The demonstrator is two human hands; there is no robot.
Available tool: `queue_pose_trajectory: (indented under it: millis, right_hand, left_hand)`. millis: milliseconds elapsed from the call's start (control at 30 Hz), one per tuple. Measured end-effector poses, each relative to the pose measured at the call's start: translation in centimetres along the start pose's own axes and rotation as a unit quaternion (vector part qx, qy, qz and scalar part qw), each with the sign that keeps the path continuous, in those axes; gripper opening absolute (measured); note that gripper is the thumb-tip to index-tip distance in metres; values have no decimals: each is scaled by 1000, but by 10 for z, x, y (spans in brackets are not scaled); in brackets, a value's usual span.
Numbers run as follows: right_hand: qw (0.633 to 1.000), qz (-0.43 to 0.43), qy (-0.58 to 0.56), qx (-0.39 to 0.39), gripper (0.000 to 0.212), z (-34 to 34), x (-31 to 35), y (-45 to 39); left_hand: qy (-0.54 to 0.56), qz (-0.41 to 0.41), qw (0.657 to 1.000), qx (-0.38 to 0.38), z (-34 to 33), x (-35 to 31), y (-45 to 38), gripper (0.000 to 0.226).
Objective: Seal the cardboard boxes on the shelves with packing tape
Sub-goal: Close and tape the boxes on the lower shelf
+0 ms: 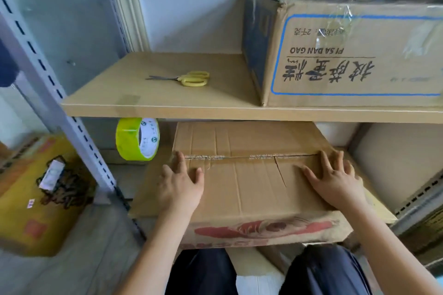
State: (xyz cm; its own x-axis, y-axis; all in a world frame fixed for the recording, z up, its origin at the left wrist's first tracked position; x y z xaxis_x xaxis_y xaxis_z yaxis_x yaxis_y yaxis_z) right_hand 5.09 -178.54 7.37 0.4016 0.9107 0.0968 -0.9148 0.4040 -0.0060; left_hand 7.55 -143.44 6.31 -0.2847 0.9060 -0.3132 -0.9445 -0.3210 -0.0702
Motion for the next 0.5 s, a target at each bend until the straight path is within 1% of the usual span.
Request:
queue_pose_trajectory:
  millis: [33, 100, 233, 267, 300, 333, 367, 400, 433, 467, 500]
  right_hand:
    - [1000, -1, 5, 6, 92, 2, 5, 0]
    - [1000, -6, 9, 7, 91, 3, 14, 1]
    - [999, -33, 9, -1, 82, 3, 46, 9]
    - [999, -35, 9, -12, 77, 4, 59, 13]
    - [999, -16, -3, -41, 68, 7, 78, 19]
    - [995, 26, -36, -93, 58, 10, 99, 26]
    - [979, 86, -98, -156, 48, 14, 125, 34]
    - [951, 150, -181, -199, 39, 18, 150, 46]
    - [916, 209, -278, -202, 35, 28, 178, 60]
    - [876, 253, -376, -165, 32, 40, 208, 75]
    - [841, 281, -452, -100, 30, 53, 235, 89]
  left_hand:
    - [25, -7, 1000, 4, 4, 3, -1, 71]
    - [58, -30, 998, -18, 16, 10, 1, 67]
    - [58, -58, 994, -69, 34, 33, 6, 55]
    - [64, -62, 993, -82, 35, 40, 8, 52]
    - [81, -62, 989, -104, 37, 48, 12, 48]
    - [111, -51, 983, -135, 39, 59, 17, 41]
    - [160, -17, 971, -175, 44, 72, 23, 35]
    - [224, 43, 950, -213, 48, 84, 30, 33]
    - [290, 118, 916, -249, 56, 99, 36, 32]
    - [349, 181, 876, -278, 64, 112, 39, 27]
    - [399, 211, 841, -298, 76, 120, 38, 20]
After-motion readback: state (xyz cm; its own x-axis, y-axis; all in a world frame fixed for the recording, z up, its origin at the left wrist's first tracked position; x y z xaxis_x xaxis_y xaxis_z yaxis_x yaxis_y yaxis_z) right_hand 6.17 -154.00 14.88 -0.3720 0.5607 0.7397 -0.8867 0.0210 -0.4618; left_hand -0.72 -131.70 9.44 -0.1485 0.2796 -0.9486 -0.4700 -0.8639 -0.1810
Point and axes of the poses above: each hand's wrist, its own y-axis away from the middle knuckle, its own z-axis out of the back of the hand, x = y × z, the point moved 3 cm from there along -y, towards the middle knuckle, and after that the axes turned 5 degrees about -x, right-handed, at the moved point
